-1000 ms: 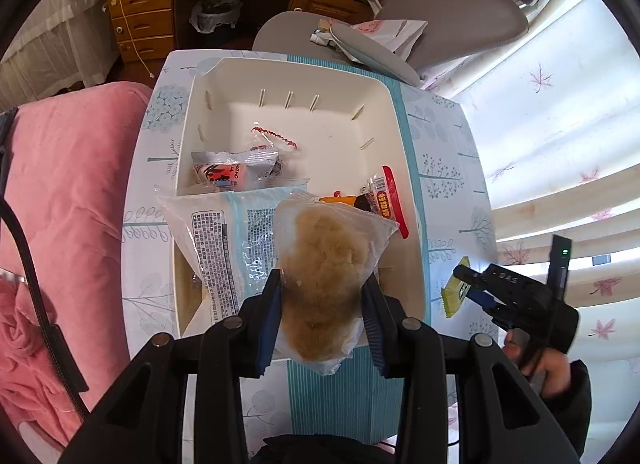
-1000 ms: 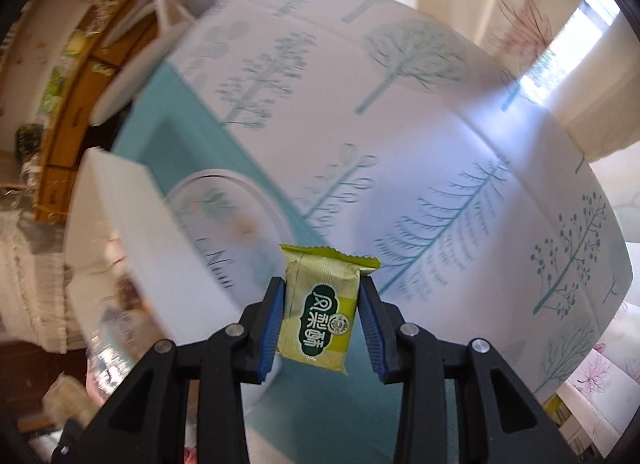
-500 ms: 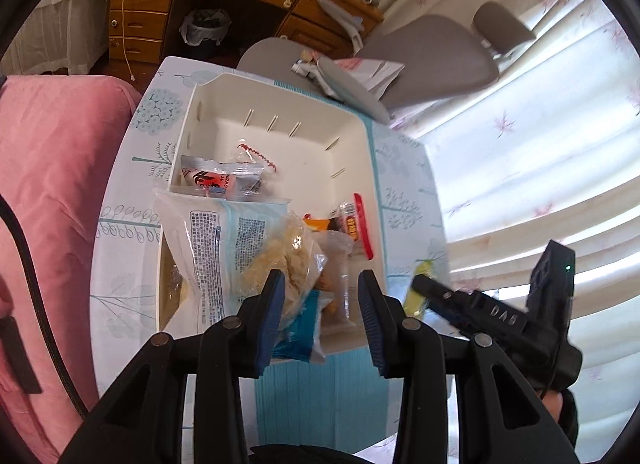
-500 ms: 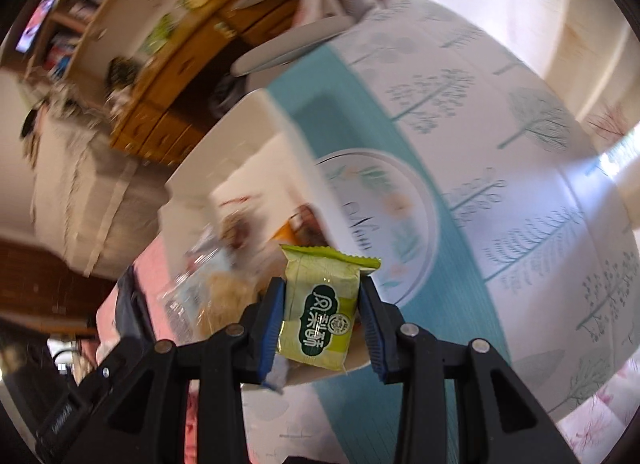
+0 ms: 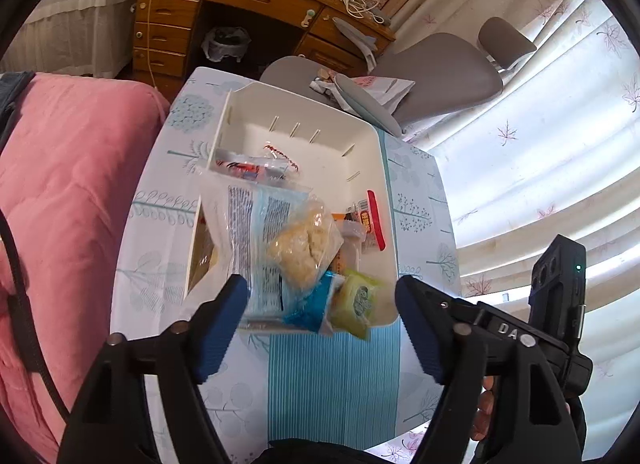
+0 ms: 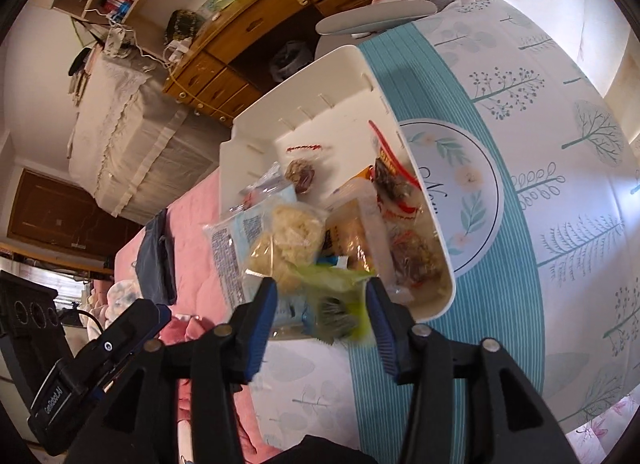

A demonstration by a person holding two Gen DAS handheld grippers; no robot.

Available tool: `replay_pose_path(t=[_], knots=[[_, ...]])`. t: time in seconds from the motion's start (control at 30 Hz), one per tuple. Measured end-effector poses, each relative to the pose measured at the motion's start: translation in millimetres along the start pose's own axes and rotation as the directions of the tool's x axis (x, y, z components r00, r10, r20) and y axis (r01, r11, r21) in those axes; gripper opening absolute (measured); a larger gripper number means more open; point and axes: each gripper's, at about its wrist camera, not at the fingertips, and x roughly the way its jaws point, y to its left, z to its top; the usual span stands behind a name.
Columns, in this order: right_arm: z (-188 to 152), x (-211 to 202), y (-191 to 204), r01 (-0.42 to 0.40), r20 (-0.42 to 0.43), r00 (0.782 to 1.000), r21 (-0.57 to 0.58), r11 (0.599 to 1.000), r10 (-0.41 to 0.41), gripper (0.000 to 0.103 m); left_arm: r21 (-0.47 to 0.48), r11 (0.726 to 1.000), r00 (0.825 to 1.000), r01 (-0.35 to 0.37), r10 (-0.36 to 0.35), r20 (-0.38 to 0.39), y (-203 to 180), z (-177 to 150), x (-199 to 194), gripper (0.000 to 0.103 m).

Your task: Organize snacks

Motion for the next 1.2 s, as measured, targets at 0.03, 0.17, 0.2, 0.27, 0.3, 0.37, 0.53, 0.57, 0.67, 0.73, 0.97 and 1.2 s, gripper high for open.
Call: replay_pose_path(t=[0.03, 0.17, 0.2, 0.27, 0.3, 0.37, 0.53, 0.57, 0.67, 0.73, 0.97, 1.2], knots=[[-2, -3, -1, 0.0, 0.003, 1.0, -0.002, 1.0, 0.0, 0.055, 0.001, 1.0, 1.0, 0.0, 0.0, 0.001, 0, -3, -2, 0.076], [-15, -17, -4, 0.011, 0.015, 1.0, -0.006, 1.0, -0.011, 0.068, 0.032, 0.999, 0.999, -0.033, 0.033, 0.001, -9, -14, -10, 0.082], [-18, -21, -6, 0.018, 0.016, 1.0, -0.007, 1.0, -0.017, 0.07, 0.046, 0.998, 0.999, -0.051, 0.051, 0.004, -12, -17, -12, 0.083], [-27, -27, -8, 0.036, 0.014, 0.999, -0.016, 0.999, -0.036, 0.073, 0.083, 0.994, 0.998, -0.07, 0.07, 0.006, -21, -23, -16, 0.083], [-32, -30, -10, 0.049, 0.015, 0.999, -0.021, 0.999, -0.048, 0.074, 0.098, 0.993, 0.998, -0.068, 0.068, 0.005, -25, -27, -18, 0.083], [-41, -34, -11, 0.073, 0.008, 0.997, -0.041, 0.996, -0.073, 0.075, 0.118, 0.991, 0.998, -0.065, 0.065, 0.0, -30, -33, -21, 0.083], [-63, -43, -9, 0.145, 0.006, 0.989, -0.113, 0.983, -0.145, 0.077, 0.165, 0.983, 0.997, -0.076, 0.078, -0.009, -44, -48, -28, 0.084], [-67, -45, -6, 0.165, 0.015, 0.986, -0.14, 0.976, -0.164, 0.078, 0.175, 0.981, 0.996, -0.084, 0.087, -0.007, -48, -51, -29, 0.084], [-78, -52, 1, 0.207, 0.057, 0.978, -0.216, 0.954, -0.2, 0.081, 0.199, 0.975, 0.995, -0.099, 0.102, -0.005, -55, -61, -31, 0.085], [-87, -58, 9, 0.238, 0.09, 0.971, -0.279, 0.93, -0.221, 0.084, 0.205, 0.972, 0.993, -0.112, 0.115, -0.003, -58, -66, -33, 0.085], [-111, -76, 25, 0.277, 0.109, 0.961, -0.383, 0.881, -0.254, 0.093, 0.209, 0.959, 0.981, -0.191, 0.18, 0.069, -68, -74, -54, 0.085], [-121, -94, 19, 0.279, 0.078, 0.96, -0.368, 0.887, -0.27, 0.094, 0.214, 0.951, 0.975, -0.223, 0.217, 0.049, -80, -85, -55, 0.085]])
